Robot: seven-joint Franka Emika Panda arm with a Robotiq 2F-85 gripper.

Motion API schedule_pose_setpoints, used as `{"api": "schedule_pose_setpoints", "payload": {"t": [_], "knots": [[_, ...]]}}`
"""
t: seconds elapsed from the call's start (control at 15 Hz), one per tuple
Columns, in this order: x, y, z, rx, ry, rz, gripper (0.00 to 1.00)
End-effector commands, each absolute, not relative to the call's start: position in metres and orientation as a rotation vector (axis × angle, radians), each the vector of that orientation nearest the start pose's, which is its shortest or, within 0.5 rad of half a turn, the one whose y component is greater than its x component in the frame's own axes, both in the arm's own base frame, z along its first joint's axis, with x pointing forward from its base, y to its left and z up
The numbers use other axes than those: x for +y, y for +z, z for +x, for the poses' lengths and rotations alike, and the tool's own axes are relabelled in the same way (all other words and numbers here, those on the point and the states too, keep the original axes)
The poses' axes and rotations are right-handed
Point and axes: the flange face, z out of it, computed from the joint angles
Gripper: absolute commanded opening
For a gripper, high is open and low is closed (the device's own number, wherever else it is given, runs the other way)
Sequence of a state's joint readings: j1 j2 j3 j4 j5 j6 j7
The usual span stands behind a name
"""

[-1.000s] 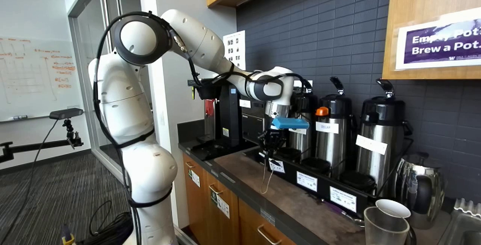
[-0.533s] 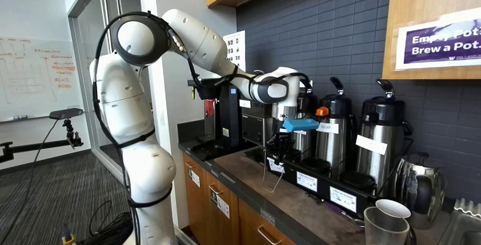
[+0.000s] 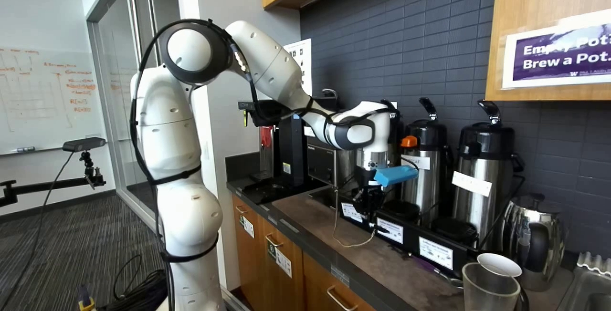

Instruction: Move the marker to the right

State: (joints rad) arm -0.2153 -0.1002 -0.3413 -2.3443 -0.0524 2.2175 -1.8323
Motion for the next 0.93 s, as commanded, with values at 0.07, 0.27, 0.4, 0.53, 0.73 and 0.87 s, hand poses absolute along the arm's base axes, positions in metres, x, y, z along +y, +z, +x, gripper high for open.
{"api": "schedule_pose_setpoints", "payload": {"t": [0.07,0.27,0.4,0.53,0.73,0.87], "knots": [[-0.272,0.349,0.417,-1.985,-0.012,-2.434,0.03],[-0.275,0.334,0.424,-2.012,-0.052,-2.413,0.03],[-0.279,0.323,0.427,-2.012,-0.078,-2.417,0.03],[-0.283,0.311,0.429,-2.006,-0.087,-2.426,0.03],[-0.292,0.292,0.429,-1.987,-0.073,-2.444,0.03],[-0.297,0.278,0.428,-1.971,-0.054,-2.452,0.03]]}}
